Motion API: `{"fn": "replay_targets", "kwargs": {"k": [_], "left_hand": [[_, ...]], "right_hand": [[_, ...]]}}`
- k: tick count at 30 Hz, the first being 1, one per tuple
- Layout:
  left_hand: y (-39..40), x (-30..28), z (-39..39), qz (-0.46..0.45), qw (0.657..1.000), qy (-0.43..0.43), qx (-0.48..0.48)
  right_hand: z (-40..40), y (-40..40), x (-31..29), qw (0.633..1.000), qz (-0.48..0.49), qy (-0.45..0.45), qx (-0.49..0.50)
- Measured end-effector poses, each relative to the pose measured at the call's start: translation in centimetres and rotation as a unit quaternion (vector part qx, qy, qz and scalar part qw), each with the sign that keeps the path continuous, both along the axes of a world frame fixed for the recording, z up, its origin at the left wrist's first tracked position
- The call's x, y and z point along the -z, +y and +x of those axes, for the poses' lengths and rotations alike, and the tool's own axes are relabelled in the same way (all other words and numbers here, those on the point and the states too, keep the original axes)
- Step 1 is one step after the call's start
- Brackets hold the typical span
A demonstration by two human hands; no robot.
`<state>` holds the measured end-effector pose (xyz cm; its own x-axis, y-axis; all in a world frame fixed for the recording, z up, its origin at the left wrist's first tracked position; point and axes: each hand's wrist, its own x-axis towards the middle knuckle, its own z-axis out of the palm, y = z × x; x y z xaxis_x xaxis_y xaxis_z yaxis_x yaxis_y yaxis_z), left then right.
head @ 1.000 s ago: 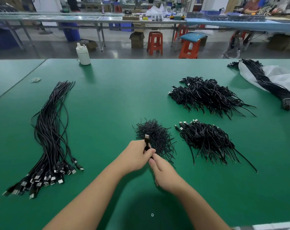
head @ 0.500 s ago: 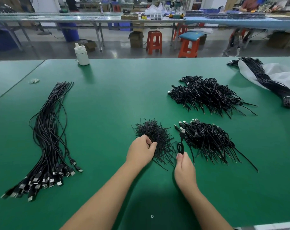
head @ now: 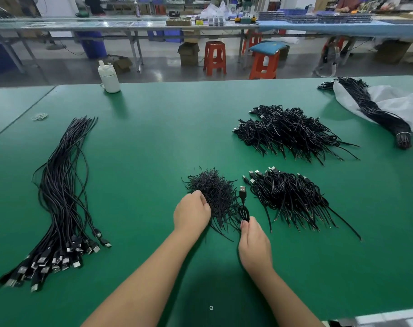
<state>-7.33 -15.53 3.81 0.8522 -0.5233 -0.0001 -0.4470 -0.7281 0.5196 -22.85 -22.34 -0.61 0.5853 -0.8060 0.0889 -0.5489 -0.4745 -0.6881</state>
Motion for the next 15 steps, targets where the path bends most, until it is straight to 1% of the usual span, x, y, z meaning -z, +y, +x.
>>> {"fn": "replay_targets", "kwargs": {"k": [2, 4, 8, 12, 15], "left_hand": [[1.0, -0.3, 0.4, -0.033, 0.999, 0.008, -0.008], [1.9, -0.6, 0.7, -0.088, 0.995, 0.034, -0.013], [3.0, -1.5, 0.7, -0.214, 0.967, 0.133, -0.038], [3.1, -2.5, -0.4, -0.281, 0.933, 0.224, -0.021], [2.7, -3.2, -1.8, -0.297, 0.917, 0.267, 0.024]], "right_hand": [[-0.1, 0.0, 0.1, 1.0, 0.005, -0.003, 0.0], [-0.1, -0.1, 0.0, 1.0, 0.013, -0.006, 0.0], [-0.2, -0.2, -1.0, 0.998, 0.05, -0.042, -0.003], [0.0, 0.7, -3.9, 0.993, 0.042, -0.052, -0.096], [0.7, 1.4, -6.1, 0.983, 0.052, -0.061, -0.165]]}}
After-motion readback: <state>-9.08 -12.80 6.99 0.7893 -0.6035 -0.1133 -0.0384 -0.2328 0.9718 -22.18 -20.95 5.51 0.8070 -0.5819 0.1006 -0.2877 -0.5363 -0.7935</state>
